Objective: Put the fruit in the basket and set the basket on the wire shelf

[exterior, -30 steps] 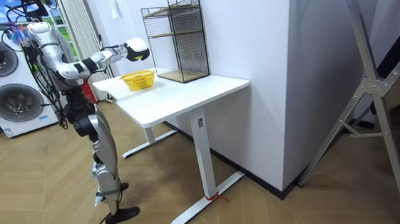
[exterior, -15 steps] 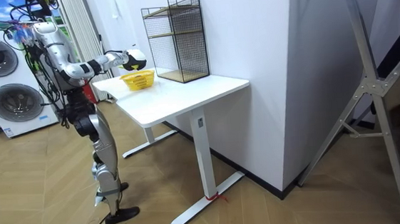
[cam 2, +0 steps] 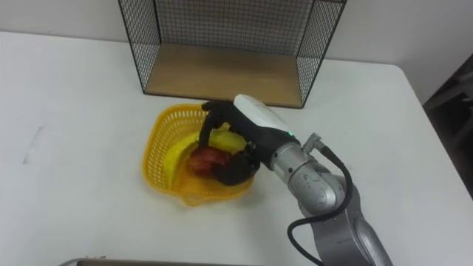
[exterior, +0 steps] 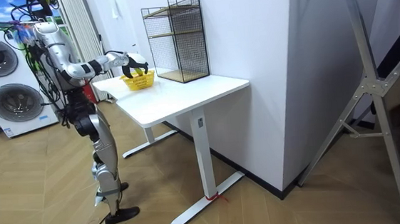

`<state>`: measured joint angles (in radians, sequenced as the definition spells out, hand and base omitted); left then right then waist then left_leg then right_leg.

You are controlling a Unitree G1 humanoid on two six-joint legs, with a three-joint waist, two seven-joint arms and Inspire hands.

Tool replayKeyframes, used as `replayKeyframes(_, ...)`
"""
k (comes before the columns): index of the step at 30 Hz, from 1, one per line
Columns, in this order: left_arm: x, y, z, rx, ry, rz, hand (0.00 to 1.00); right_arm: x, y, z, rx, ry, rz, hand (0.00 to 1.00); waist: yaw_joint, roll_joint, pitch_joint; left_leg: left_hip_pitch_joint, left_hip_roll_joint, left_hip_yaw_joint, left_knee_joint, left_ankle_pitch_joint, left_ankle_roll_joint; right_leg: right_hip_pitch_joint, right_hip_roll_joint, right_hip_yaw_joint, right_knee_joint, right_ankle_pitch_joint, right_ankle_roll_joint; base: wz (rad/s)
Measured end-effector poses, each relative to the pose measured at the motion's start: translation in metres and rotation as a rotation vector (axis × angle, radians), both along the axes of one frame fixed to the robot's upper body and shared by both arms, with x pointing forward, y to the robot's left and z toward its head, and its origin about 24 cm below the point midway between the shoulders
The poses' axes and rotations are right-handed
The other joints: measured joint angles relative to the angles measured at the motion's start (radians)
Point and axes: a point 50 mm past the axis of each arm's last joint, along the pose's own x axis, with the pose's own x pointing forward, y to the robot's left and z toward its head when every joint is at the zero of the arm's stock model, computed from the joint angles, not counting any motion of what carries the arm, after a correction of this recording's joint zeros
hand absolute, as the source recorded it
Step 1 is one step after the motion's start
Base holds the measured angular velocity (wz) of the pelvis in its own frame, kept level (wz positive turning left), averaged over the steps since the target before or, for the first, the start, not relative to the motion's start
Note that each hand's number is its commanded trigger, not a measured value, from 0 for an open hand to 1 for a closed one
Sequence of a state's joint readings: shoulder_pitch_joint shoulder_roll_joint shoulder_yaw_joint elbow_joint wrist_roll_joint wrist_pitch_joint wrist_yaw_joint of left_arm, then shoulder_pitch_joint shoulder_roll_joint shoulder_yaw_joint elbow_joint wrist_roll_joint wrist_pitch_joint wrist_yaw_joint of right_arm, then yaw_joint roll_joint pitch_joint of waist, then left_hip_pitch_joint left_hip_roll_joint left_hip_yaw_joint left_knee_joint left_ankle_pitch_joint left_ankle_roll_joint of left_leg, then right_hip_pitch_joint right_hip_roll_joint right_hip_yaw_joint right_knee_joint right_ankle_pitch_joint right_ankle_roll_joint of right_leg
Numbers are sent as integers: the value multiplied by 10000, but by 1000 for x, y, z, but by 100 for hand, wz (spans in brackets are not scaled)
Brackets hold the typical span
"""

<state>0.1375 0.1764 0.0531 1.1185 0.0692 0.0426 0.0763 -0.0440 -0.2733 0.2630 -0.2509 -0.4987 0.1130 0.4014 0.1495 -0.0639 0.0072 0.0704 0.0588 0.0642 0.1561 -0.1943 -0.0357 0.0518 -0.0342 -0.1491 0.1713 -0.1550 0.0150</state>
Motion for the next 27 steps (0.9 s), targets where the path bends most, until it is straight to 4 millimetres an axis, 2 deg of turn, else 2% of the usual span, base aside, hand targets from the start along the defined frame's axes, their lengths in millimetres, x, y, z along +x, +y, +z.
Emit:
replayKeyframes(5, -1, -1, 0, 21, -43, 260, 0, -4, -2, -8, 59, 275, -150, 0, 8, 22, 14, 54, -3, 12, 7, 1, 1, 40, -1, 33, 8, 1, -2, 0)
replayKeyframes(11, -2, -2, -1, -96, -368, 1393, 0, -2, -4, -12, 86, 439, -350, 0, -3, 58, 23, 76, -4, 27, -33, 0, 1, 36, 2, 55, 31, 6, -8, 0)
replayKeyframes(20, -20, 3, -1, -164, -361, 3232, 0, -1, -5, -13, 280, 541, -522, 0, 42, 72, 24, 64, -3, 24, -49, 0, 1, 19, 7, 61, 5, 5, -8, 0)
replayKeyframes(23, -25, 9, 0, -57, -523, 4324, 0, -1, -7, -13, 299, 503, -670, 0, 65, 133, 1, 65, -4, 16, -38, 0, 1, 25, 2, 54, 3, 6, -7, 0)
replayKeyframes(27, -36, 17, 2, 170, -706, 5972, 0, -1, -10, -13, 585, 552, -833, 0, 143, 323, 17, 162, -4, 11, -29, 0, 1, 118, 1, 64, 1, 7, -7, 0)
